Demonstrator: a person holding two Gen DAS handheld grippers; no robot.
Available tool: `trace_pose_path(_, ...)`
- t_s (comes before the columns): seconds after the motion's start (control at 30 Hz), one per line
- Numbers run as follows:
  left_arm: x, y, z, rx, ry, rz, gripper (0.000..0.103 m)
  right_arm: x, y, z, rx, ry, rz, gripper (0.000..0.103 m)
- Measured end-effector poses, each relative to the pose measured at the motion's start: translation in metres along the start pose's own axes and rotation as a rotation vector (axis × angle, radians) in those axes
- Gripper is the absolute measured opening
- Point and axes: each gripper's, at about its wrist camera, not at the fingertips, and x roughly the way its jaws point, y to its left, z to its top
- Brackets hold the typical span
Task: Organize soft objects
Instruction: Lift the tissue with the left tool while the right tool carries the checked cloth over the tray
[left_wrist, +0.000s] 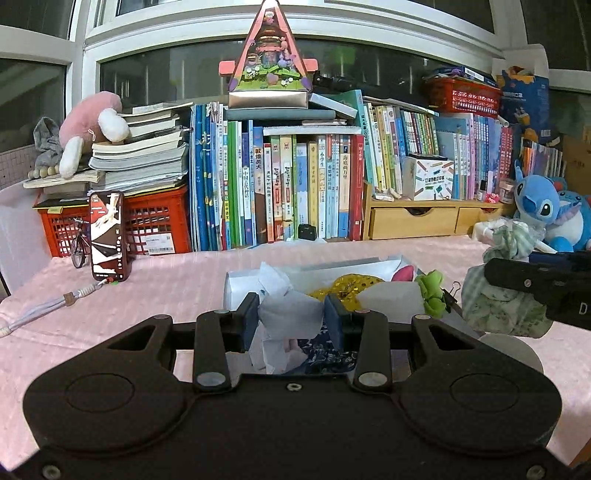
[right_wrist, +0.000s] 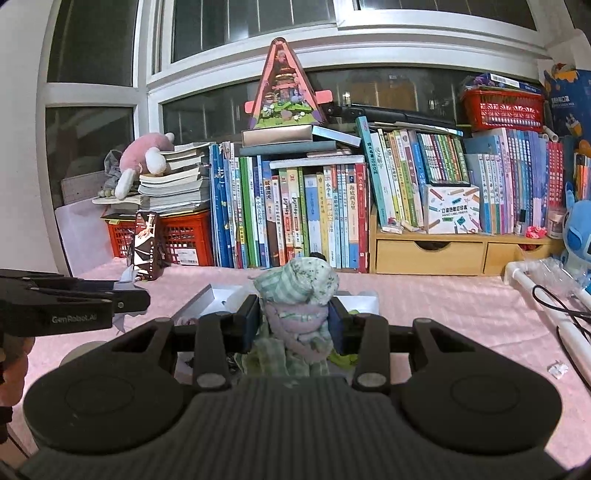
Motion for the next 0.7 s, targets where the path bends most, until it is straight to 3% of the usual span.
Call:
trace_pose_path(0.47,0.018,-0.006,0.011,0.009,0.024,-0.006,0.036,0.017,-0.001,0.004,0.021,0.023,0.009,0.045)
trace_pose_path(0.7,0.034,-0.002,0.035,-0.010,0.055,-0.019,0.036,0.031,-0.005,0.019,0.034,0.053,0.026,0.045)
